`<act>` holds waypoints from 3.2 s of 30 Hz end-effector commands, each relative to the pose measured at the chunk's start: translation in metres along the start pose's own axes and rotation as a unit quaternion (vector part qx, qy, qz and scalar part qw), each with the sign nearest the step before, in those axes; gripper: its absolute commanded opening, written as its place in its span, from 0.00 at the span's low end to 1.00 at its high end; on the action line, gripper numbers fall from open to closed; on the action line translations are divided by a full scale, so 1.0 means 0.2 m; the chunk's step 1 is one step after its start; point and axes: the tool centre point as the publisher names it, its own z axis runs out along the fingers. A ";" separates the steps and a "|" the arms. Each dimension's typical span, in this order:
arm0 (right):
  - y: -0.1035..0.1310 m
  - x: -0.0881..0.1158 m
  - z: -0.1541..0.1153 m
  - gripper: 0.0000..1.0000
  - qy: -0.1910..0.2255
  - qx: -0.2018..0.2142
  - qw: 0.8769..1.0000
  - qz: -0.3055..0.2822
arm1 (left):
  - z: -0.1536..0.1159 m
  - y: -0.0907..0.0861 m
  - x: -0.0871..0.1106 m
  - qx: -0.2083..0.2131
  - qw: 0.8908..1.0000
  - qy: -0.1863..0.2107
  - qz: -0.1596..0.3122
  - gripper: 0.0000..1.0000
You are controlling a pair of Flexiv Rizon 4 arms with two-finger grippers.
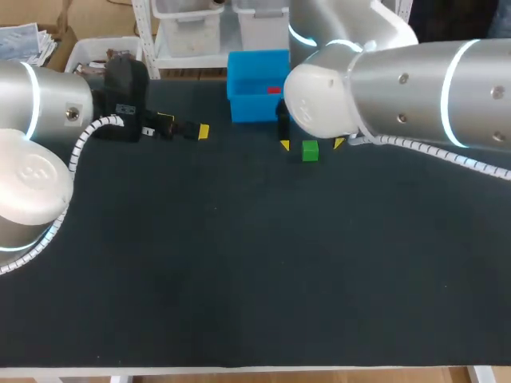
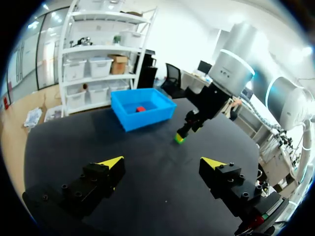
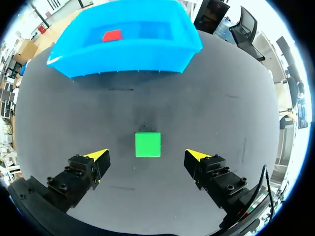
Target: Use the left arm to pick the red cube and place it into the blue plastic box first, then use the right arm to grasp the green cube and put it into the same blue plastic box after the first action is fully finished.
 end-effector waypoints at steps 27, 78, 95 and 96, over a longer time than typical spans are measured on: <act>-0.01 -0.07 0.13 1.00 0.019 -0.008 1.000 -0.006 | 0.00 0.01 0.01 0.005 1.000 -0.004 0.001 1.00; -0.04 -0.04 0.16 0.00 0.027 0.002 1.000 0.001 | 0.00 0.01 0.01 0.005 1.000 -0.004 0.001 1.00; -0.02 -0.12 -0.38 0.00 -0.043 -0.004 0.999 0.002 | 0.00 0.01 0.01 0.005 1.000 -0.004 0.001 1.00; -0.02 -0.13 -0.41 0.00 -0.048 -0.006 0.999 -0.001 | 0.00 0.01 0.01 0.005 1.000 -0.004 0.001 1.00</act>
